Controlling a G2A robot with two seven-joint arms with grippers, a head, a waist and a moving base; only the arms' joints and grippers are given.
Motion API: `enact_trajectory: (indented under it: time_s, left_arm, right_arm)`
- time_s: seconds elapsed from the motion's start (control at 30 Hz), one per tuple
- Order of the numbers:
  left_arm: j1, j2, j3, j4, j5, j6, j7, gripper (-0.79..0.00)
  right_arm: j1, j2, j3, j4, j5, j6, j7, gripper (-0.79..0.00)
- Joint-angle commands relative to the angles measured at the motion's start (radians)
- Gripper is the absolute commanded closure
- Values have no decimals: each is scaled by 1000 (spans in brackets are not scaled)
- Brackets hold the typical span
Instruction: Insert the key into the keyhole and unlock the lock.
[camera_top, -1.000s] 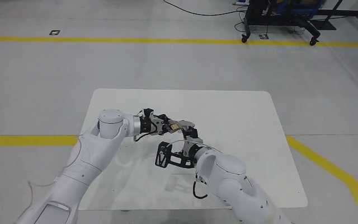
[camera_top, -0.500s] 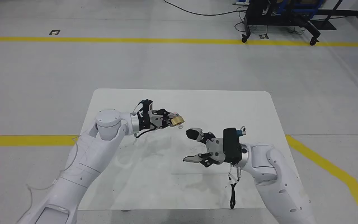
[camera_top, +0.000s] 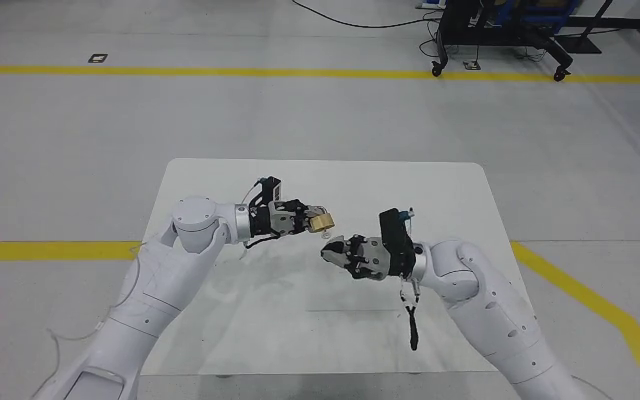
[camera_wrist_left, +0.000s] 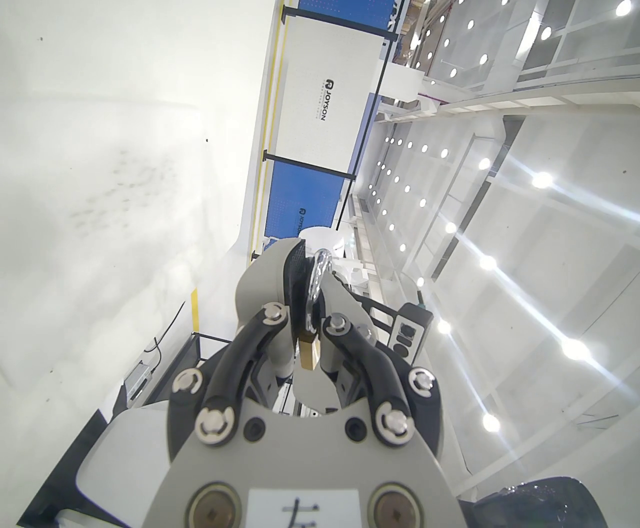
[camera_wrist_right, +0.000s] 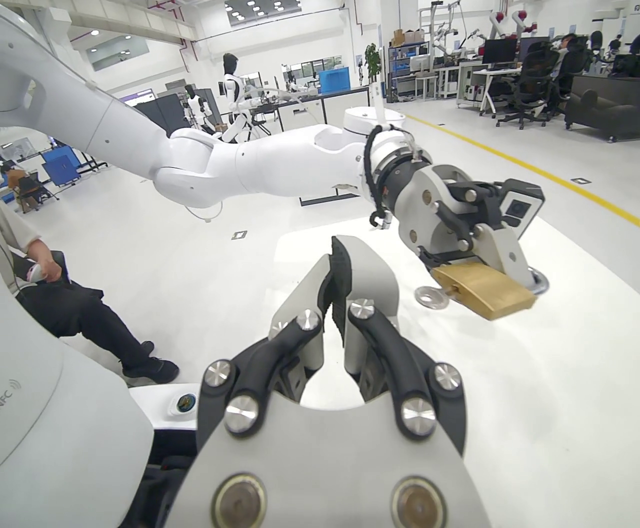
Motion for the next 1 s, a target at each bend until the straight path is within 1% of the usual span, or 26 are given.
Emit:
enact_trajectory:
  time_s: [0.0,0.27,0.47,0.57,0.63,0.67,0.73,0.77,0.83,0.9,0.97]
  left_arm:
    - [1,0,-1,-1,0,-2,-3,0]
    - [5,-1,0,-7,6,-5,-11,0]
    - [7,-1,-3,-9,12,-14,-8,0]
    - [10,-2,-9,-13,10,-27,5,0]
    - [14,-2,-16,-18,13,-47,27,0]
    - [18,-2,-22,-20,12,-59,46,0]
    - [28,-3,-37,-30,22,-98,114,0]
    - [37,-4,-43,-37,19,-110,143,0]
    - [53,-4,-53,-52,18,-129,191,0]
    - [65,-4,-59,-66,29,-135,228,0]
    - [76,-5,-61,-77,31,-131,248,0]
  right_arm:
    - [5,4,1,15,-25,0,-13,0]
    - [33,0,-7,50,-98,15,-66,0]
    - [27,-3,-10,29,-151,109,-71,0]
    - [8,-1,4,14,-161,108,-103,0]
    - [-10,3,22,-11,-193,90,-137,0]
    - [-23,5,33,-22,-216,87,-158,-160]
    - [-55,9,58,-65,-276,99,-208,-268]
    - [-76,11,69,-90,-322,115,-229,-286]
    - [-119,14,85,-153,-438,192,-250,-314]
    - [-169,15,85,-226,-567,313,-247,-320]
    - [-216,13,62,-305,-691,438,-234,-320]
